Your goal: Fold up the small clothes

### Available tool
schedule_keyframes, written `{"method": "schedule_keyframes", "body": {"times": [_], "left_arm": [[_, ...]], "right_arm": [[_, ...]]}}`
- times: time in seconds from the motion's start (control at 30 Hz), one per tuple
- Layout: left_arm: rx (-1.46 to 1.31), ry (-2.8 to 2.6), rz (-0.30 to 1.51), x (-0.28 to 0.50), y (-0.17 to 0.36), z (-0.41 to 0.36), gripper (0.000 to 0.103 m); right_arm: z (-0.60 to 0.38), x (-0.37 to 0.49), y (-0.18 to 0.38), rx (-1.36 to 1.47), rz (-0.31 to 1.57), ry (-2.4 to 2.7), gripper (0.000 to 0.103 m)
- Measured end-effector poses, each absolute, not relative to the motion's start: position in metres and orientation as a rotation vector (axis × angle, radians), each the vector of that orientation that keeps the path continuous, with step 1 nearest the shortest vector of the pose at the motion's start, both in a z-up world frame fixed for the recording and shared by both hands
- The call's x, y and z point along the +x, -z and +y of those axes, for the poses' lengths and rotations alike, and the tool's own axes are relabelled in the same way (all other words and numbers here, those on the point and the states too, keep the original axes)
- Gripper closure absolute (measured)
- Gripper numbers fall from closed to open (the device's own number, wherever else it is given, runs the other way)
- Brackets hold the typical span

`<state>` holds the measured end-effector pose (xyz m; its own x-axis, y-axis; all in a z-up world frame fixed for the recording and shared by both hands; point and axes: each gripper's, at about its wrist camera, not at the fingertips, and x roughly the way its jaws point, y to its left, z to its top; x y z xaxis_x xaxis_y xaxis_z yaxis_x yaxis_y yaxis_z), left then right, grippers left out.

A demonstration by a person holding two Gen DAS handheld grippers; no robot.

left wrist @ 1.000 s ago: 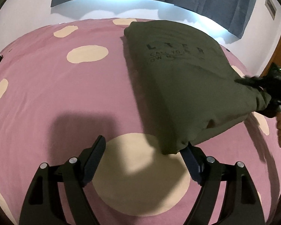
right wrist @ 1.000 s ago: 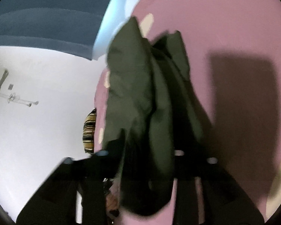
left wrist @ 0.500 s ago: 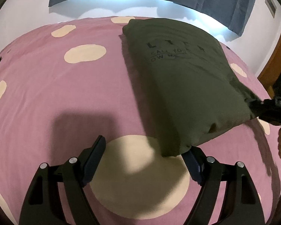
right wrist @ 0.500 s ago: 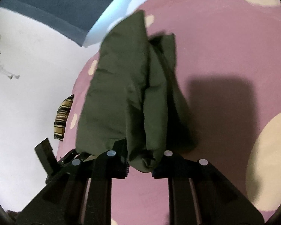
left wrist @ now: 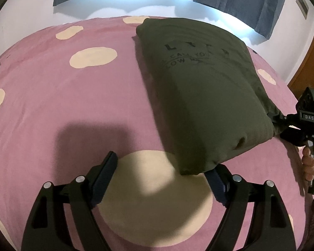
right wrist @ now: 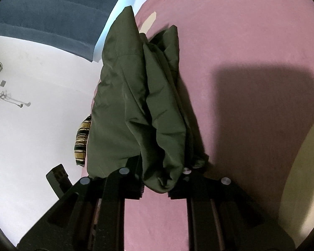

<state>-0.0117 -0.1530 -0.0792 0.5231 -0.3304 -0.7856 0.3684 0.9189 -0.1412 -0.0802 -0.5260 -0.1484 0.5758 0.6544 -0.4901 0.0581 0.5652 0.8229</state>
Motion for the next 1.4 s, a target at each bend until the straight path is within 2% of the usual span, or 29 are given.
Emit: {"method": "schedule_keyframes", "body": {"times": [0.37,0.57,0.63,0.7,0.9,1.17,1.2,1.27,1.3,1.33,1.4], "left_arm": [[0.036,0.424,0.936,-0.009,0.081,-0.152,0.021],[0.034,0.488,0.937,-0.018,0.076,-0.145,0.022],[0.029,0.537,0.925,-0.025,0.07,-0.139,0.022],[0.021,0.573,0.898,-0.032,0.059,-0.133,0.022],[-0.103,0.602,0.841,-0.007,0.026,-0.117,0.022],[-0.126,0.563,0.886,0.083,0.024,-0.15,0.022],[-0.126,0.555,0.893,0.093,0.024,-0.153,0.022],[-0.12,0.543,0.902,0.113,0.025,-0.162,0.022],[-0.11,0.521,0.906,0.125,0.027,-0.168,0.022],[-0.105,0.497,0.917,0.136,0.03,-0.172,0.022],[-0.101,0.473,0.95,0.145,0.038,-0.177,0.022]], "right_arm": [[-0.537,-0.091,0.151,0.922,0.904,-0.428,0.086],[-0.542,-0.099,0.126,0.854,0.938,-0.409,0.068],[-0.544,-0.101,0.11,0.795,0.919,-0.381,0.049],[-0.551,-0.099,0.093,0.772,0.886,-0.372,0.045],[-0.558,-0.053,0.073,0.753,0.831,-0.381,0.044],[-0.565,0.046,0.089,0.859,0.828,-0.415,0.042],[-0.565,0.054,0.09,0.863,0.832,-0.406,0.042],[-0.559,0.066,0.089,0.839,0.838,-0.408,0.055],[-0.555,0.07,0.088,0.819,0.843,-0.417,0.075],[-0.553,0.074,0.088,0.807,0.85,-0.424,0.089],[-0.547,0.085,0.092,0.768,0.881,-0.396,0.092]]}}
